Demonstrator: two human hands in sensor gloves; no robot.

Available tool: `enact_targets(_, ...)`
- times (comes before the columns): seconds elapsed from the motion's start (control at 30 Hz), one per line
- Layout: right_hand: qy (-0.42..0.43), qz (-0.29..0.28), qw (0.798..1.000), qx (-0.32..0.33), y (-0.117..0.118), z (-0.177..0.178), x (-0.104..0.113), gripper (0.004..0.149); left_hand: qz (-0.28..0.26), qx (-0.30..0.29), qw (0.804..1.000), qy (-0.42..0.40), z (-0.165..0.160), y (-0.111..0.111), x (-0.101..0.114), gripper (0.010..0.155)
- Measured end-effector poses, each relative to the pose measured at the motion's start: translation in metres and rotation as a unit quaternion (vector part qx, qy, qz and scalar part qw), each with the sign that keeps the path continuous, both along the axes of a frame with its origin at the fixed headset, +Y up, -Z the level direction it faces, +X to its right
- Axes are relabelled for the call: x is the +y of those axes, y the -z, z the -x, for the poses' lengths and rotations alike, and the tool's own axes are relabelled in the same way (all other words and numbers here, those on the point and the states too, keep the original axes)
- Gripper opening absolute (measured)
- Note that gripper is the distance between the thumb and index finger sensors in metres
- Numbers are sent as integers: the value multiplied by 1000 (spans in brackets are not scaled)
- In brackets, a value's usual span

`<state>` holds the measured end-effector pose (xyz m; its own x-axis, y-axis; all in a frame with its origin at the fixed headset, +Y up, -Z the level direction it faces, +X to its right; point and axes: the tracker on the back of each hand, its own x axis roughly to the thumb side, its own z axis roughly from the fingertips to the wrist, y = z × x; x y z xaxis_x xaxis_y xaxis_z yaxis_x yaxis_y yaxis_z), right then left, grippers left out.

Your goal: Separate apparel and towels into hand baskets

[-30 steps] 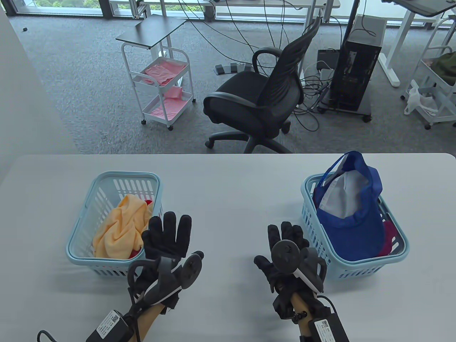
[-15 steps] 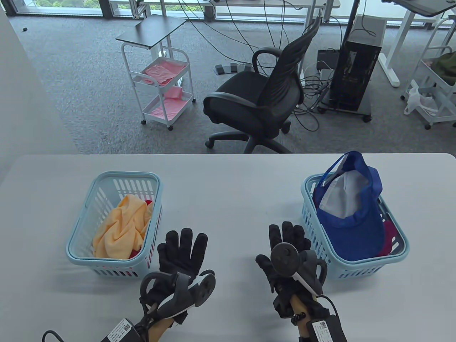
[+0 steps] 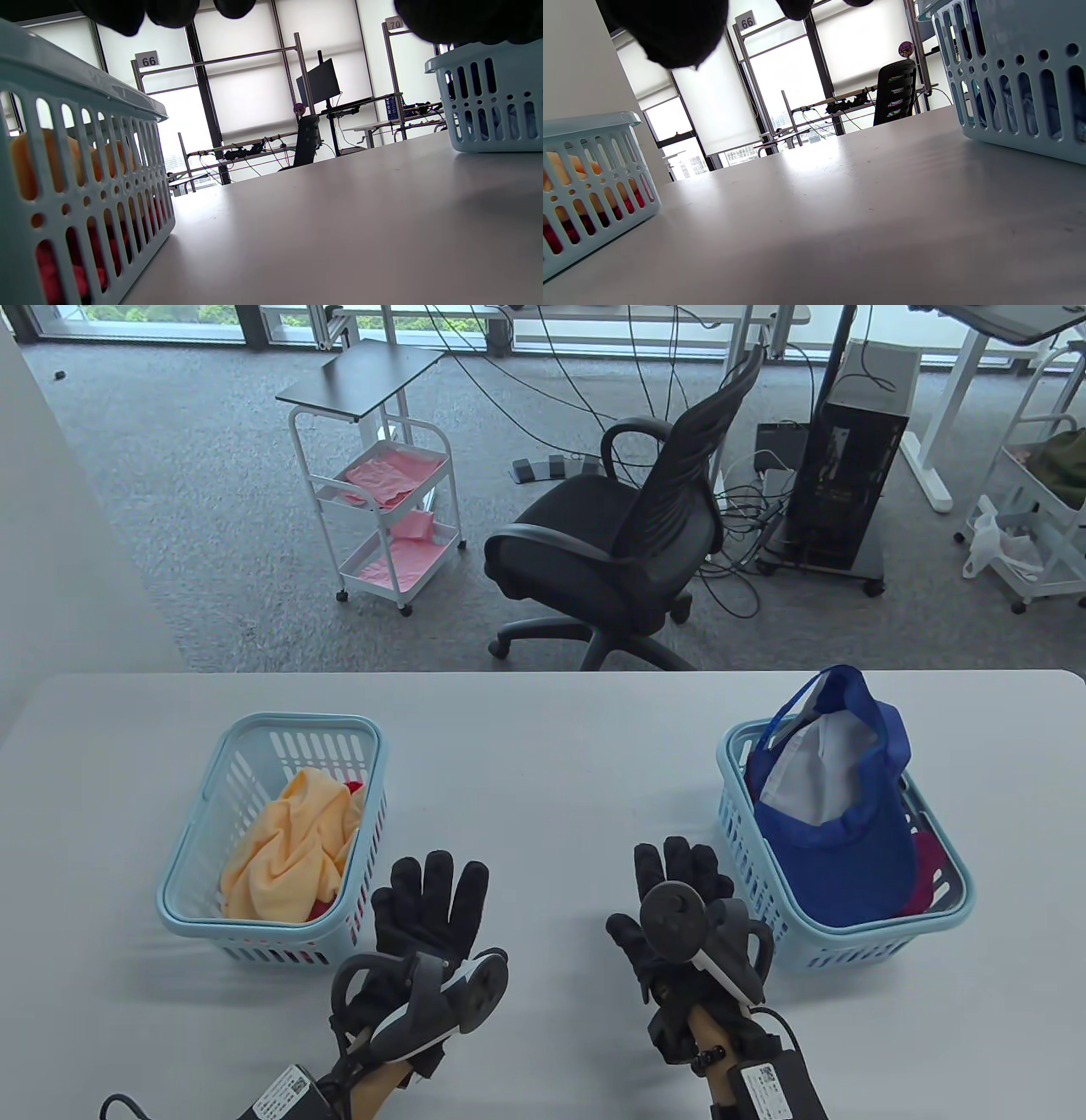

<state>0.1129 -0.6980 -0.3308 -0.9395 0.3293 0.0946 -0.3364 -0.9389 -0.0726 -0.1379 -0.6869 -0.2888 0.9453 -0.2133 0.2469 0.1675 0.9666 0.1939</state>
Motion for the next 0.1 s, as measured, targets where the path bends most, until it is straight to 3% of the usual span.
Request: enact_targets(0.1,4,-2,1000,1,0,0,1,84,2,1,1000,0,0,0,0,93)
